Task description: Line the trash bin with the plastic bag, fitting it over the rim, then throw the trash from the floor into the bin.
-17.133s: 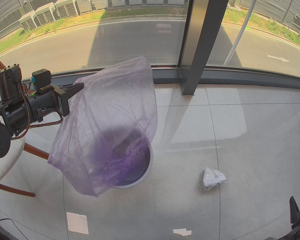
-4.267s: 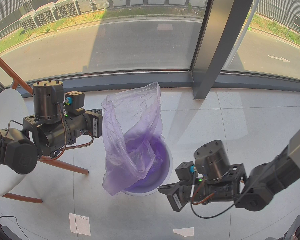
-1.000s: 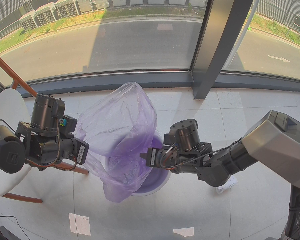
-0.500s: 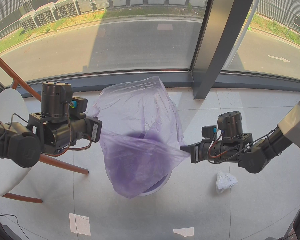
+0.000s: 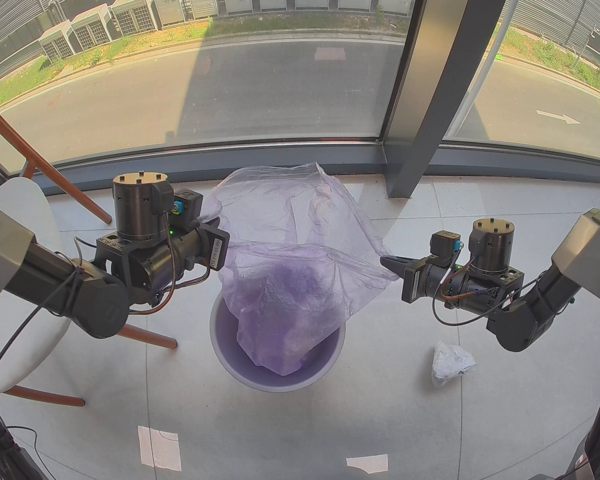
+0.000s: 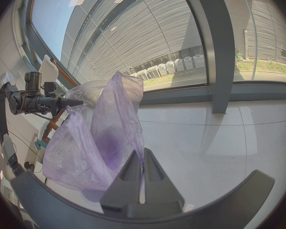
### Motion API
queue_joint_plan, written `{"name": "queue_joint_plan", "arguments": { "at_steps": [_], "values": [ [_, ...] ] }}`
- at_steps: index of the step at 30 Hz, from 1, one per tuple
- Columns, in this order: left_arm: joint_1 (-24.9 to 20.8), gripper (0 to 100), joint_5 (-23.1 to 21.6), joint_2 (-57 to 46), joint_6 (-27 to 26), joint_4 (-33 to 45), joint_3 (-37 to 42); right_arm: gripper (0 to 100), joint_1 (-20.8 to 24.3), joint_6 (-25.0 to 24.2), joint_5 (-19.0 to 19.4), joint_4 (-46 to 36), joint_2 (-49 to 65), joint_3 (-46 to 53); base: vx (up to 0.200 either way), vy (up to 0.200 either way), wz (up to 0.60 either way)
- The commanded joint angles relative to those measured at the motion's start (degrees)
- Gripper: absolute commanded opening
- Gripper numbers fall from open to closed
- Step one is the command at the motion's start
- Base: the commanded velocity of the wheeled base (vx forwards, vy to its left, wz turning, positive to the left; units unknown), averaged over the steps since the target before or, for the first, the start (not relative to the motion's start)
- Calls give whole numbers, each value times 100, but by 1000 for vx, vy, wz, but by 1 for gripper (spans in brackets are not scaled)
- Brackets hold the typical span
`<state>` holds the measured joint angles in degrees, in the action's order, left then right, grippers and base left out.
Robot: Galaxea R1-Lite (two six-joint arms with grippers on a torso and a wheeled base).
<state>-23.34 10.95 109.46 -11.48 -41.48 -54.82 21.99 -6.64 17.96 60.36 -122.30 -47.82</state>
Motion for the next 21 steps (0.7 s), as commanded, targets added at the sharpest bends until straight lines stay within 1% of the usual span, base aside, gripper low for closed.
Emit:
{"name": "queue_joint_plan", "arguments": {
  "at_steps": [1,4,6,7,8,9,10,11,13,14,18,19,20,21],
  "values": [
    [128,0,-84,533,-284,-220,15,0,-134,76,76,328,-673,-104,0,0,0],
    [120,0,-102,603,-319,-237,130,0,-160,295,94,512,-761,-43,0,0,0],
    [120,0,-198,568,-328,-334,288,0,-239,497,173,758,-805,151,0,0,0],
    [120,0,-198,568,-328,-334,288,0,-239,497,173,758,-805,151,0,0,0],
    [111,0,-321,585,-328,-519,437,0,-274,629,393,1119,-796,458,0,0,0],
    [111,0,-330,585,-328,-536,455,0,-274,638,410,1145,-805,485,0,0,0],
    [111,0,-444,594,-346,-809,657,0,-301,726,700,1585,-831,836,0,0,0],
    [102,0,-497,594,-372,-958,754,0,-318,770,806,1787,-849,977,0,0,0],
    [102,0,-497,594,-372,-958,754,0,-318,770,806,1787,-849,977,0,0,0],
    [76,0,-673,550,-583,-1397,1132,0,-310,814,1008,2305,-857,1425,0,0,0],
    [76,0,-954,497,-706,-1679,1826,0,-274,823,1052,2762,-866,2058,0,0,0],
    [76,0,-954,497,-706,-1679,1826,0,-274,823,1052,2762,-866,2058,0,0,0],
    [49,0,-1095,357,-741,-1846,2239,0,-248,831,1140,2885,-857,2409,0,0,0],
    [49,0,-1112,339,-750,-1863,2300,0,-239,831,1157,2885,-849,2444,0,0,0]
  ]
}}
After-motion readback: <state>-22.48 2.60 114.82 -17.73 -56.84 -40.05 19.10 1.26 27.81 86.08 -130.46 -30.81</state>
